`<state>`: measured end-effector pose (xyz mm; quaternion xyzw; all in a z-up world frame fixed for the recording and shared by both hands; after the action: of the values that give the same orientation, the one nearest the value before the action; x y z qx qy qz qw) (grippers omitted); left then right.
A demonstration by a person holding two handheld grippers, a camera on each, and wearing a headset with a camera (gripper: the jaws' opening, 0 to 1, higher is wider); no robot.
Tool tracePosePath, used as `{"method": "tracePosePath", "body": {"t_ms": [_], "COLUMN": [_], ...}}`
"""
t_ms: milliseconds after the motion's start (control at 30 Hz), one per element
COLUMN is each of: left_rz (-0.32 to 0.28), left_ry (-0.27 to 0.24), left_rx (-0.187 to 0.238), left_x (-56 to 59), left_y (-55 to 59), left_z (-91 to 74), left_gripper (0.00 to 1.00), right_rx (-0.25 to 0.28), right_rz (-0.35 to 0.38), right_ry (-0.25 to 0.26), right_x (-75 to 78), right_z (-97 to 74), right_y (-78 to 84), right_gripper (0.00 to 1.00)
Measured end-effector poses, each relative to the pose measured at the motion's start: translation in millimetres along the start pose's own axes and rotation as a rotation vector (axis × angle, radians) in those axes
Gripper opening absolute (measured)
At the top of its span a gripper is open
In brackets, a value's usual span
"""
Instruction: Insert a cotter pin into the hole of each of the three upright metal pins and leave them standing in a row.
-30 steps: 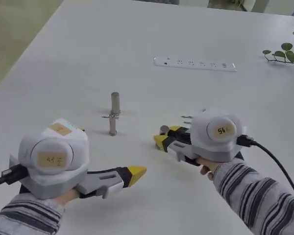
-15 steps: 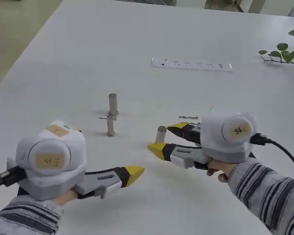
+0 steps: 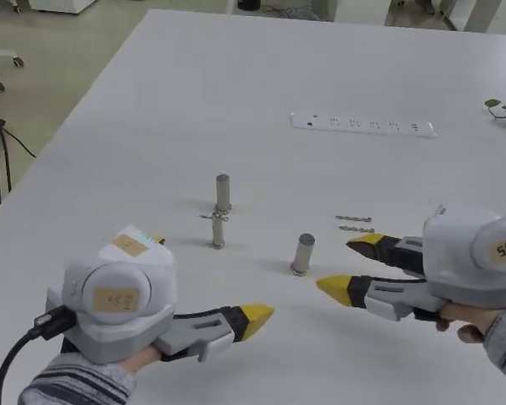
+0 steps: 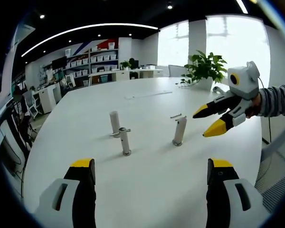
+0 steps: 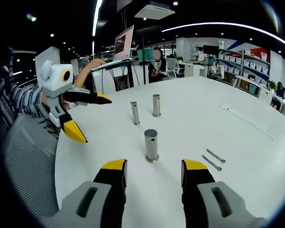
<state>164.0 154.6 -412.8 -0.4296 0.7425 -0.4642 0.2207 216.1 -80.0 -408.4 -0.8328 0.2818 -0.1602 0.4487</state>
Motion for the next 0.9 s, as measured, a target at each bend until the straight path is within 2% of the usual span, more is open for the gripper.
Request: {"method": "tracePosePath", "body": {"t_ms": [267,467,733,900], "left_rz": [-0.005,0.011,0.021,0.021], "left_ry": [-0.011,-0.006,0.006,0.005], "left_rx": [0.018,0.008,0.017,0.006], "left_x": [-1.5,0.7,2.1,0.8], "left_y": [0.0,1.8,-0.2,1.0], "left_z": [-1.8,0.0,0.4,0.6], "left_gripper": [0.97,0.97,0.97,0.96], "right_rx": [-0.044,-0.077,-0.113,-0.142], "right_rz": [-0.047,-0.077,-0.074,-0.118], "right_ry": [0.009,0.024,0.037,0.031], "right_x": [23.5,39.3,51.9,57.0], "right_z": [2.1,4.3,9.3,15.7], "right_y": [-0.7,-5.2,-10.7,-15.8], "right_gripper": [0.4,0.37,0.33,0.32]}}
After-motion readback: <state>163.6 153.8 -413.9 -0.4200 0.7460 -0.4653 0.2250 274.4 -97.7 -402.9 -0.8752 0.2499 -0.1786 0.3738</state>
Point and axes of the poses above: the centre of the closed fingertips' face, and the gripper's own axes: z roughly forward along the fingers, x roughly to its right, y roughly out of its underside, the point moved 8 cm from there along -z, roughly backward along the fingers, and after that the axes turned 4 degrees about y, right-handed, at the moved point
